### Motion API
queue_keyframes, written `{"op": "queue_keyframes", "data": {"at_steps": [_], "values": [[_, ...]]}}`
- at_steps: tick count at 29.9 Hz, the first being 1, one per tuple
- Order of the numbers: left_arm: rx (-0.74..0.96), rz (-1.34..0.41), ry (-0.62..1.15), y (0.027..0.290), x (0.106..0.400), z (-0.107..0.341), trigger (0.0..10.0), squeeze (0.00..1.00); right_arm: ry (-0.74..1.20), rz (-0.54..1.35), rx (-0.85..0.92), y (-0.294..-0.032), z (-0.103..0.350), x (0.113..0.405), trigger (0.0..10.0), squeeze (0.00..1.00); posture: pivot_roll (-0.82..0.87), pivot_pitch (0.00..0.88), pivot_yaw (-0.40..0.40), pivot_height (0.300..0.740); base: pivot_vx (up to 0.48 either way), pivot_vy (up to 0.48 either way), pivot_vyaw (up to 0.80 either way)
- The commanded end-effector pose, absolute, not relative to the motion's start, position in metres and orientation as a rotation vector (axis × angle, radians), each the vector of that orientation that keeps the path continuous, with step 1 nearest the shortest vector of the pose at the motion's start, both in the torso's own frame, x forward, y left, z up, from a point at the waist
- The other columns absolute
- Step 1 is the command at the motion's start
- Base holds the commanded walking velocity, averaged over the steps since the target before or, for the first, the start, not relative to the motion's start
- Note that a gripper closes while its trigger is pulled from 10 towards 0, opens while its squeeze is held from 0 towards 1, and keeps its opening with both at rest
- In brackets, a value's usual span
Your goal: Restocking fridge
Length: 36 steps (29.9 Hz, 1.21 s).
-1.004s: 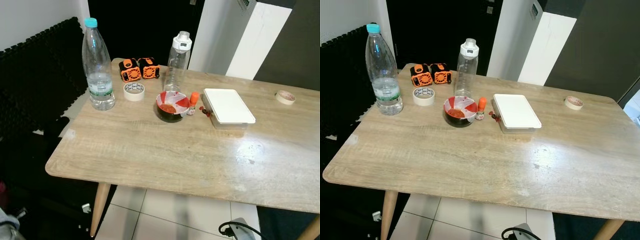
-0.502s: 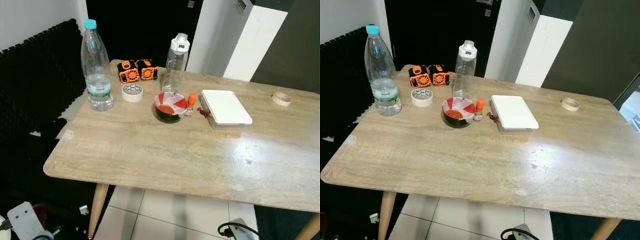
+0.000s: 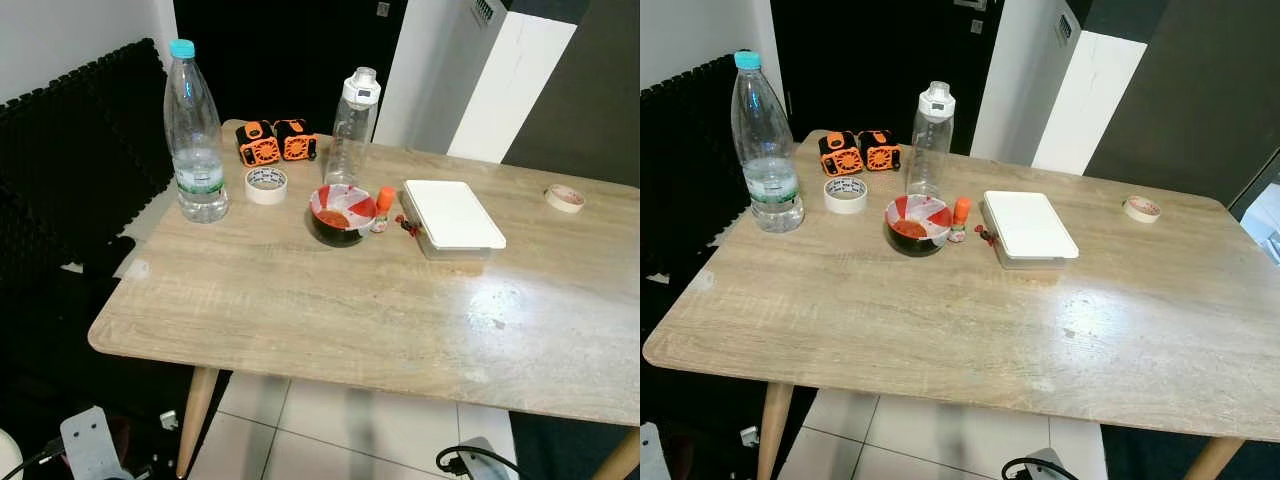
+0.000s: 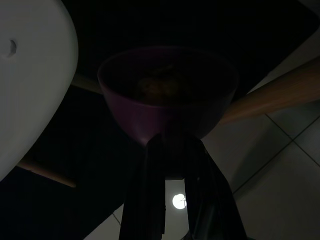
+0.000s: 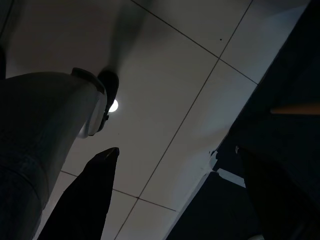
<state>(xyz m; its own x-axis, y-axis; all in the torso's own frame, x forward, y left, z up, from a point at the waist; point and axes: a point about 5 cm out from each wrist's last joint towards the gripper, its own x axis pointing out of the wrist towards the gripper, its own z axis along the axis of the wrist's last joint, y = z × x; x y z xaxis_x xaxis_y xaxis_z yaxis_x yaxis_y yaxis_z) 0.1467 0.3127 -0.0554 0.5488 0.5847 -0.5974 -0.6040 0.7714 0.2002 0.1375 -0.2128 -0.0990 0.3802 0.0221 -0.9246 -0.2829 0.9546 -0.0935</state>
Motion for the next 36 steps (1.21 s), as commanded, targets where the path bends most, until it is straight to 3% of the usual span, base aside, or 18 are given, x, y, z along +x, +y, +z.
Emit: {"op": "queue_keyframes", "data": {"at_steps": [1, 18, 30, 36], "values": [[-0.023, 0.68, 0.71, 0.304, 0.146, -0.06, 10.0, 0.0, 1.166, 0.183, -0.277, -0.22, -0.098, 0.137, 10.0, 0.0, 0.1, 0.004, -0.102, 0.74, 0.0, 0.0, 0.0], [-0.06, 0.707, 0.663, 0.31, 0.153, -0.054, 10.0, 0.0, 1.173, 0.181, -0.286, -0.221, -0.099, 0.133, 10.0, 0.0, 0.1, 0.006, -0.101, 0.74, 0.0, 0.0, 0.0], [-0.093, 0.931, 0.368, 0.369, 0.174, -0.001, 10.0, 0.0, 1.173, 0.184, -0.295, -0.222, -0.099, 0.132, 10.0, 0.0, 0.11, 0.01, -0.108, 0.74, 0.0, 0.0, 0.0], [-0.099, 0.946, 0.352, 0.372, 0.175, 0.002, 10.0, 0.0, 1.174, 0.185, -0.293, -0.223, -0.099, 0.131, 10.0, 0.0, 0.11, 0.01, -0.108, 0.74, 0.0, -0.219, 0.0]]}}
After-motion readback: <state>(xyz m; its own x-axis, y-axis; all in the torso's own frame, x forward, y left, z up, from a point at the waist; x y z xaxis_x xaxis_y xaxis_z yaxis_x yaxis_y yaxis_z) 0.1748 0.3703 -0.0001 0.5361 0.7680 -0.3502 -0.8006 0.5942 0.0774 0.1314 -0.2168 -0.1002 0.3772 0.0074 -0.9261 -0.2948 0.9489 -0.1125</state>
